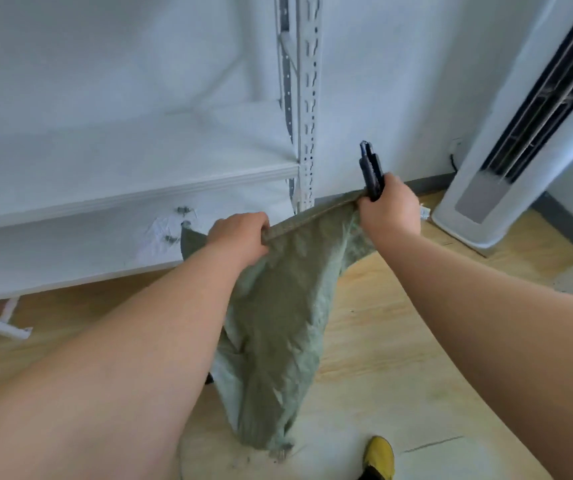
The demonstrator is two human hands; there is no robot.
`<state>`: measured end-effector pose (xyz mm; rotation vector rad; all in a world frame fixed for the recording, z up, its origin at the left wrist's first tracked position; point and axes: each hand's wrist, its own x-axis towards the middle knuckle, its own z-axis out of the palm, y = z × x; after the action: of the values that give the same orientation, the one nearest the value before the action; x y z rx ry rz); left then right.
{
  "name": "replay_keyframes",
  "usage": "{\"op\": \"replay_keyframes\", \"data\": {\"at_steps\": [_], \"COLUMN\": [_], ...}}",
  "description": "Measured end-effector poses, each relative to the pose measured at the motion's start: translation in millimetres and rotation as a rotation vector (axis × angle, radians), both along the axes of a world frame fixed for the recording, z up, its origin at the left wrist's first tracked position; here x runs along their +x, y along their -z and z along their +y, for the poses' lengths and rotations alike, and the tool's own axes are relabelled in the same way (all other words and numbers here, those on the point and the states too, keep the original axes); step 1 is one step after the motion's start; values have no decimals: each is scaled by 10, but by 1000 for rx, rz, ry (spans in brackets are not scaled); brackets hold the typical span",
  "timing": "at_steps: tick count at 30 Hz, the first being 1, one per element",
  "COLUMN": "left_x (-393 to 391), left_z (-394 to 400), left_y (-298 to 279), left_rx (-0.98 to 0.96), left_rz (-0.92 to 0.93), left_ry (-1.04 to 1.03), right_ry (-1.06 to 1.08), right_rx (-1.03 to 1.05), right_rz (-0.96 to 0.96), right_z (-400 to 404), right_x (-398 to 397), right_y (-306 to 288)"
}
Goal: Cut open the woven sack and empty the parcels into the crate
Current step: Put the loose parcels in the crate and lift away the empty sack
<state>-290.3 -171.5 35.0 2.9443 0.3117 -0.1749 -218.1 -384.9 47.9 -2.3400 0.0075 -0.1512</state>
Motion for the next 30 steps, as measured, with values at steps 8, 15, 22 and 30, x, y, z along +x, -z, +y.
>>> {"op": "replay_keyframes", "data": {"at_steps": [8,15,22,30], "left_x": [419,837,1323,1900], "left_z": [-338,-1033,-1759,-2735], "left_y": [-410,-340,-230,-506], "left_rx": [105,138,258,-111], "left_rz": [-407,-350,126,-32], "left_ry": [-266,-235,-290,-89], "right_ry": [188,293,256,226], "right_rx": [17,35,-42,-252], "right_rz": [-183,-111,59,76], "right_z": [-906,-1914,-2765,-3405], "right_x": [458,1010,1497,1726], "right_y": [-206,-63,-91,-199]}}
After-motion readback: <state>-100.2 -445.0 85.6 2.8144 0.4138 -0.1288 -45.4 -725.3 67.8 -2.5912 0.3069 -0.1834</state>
